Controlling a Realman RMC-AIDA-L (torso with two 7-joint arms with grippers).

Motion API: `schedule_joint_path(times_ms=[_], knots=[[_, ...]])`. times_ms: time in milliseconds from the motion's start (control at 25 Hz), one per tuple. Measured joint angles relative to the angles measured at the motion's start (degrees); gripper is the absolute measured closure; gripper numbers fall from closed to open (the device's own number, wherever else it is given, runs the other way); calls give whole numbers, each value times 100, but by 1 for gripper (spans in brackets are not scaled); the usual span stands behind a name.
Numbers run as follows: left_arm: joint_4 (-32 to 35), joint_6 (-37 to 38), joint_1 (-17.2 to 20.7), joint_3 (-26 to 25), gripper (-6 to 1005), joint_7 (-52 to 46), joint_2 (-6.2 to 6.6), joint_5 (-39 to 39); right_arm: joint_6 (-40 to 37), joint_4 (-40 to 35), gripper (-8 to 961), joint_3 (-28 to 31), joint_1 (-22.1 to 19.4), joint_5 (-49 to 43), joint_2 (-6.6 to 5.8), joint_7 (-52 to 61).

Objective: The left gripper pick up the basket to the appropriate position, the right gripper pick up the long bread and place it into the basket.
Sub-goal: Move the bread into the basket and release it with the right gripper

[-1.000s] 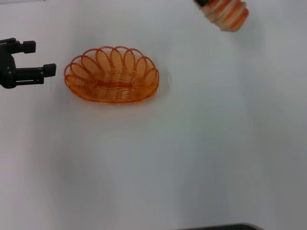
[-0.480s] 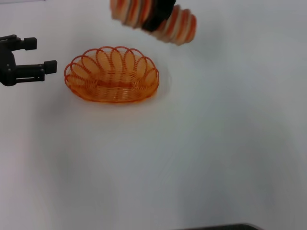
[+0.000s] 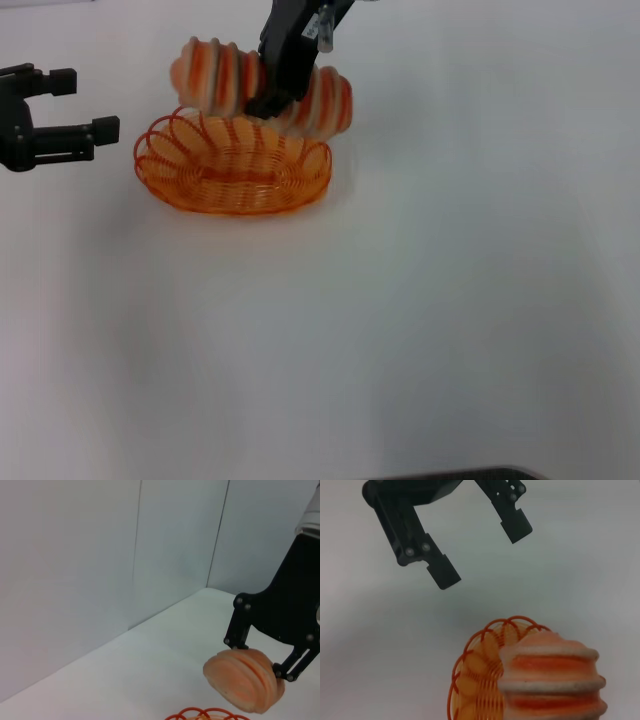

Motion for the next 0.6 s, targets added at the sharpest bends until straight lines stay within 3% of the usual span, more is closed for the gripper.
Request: schedule_joint_path(times_ms=[440,600], knots=[[54,-20,-39,33,144,-19,-16,-4,384,157,582,-89,-186,395,5,-327],[54,-29,-46,49,144,-19,-24,-3,504,223,567,-97,-188,469,12,-391]])
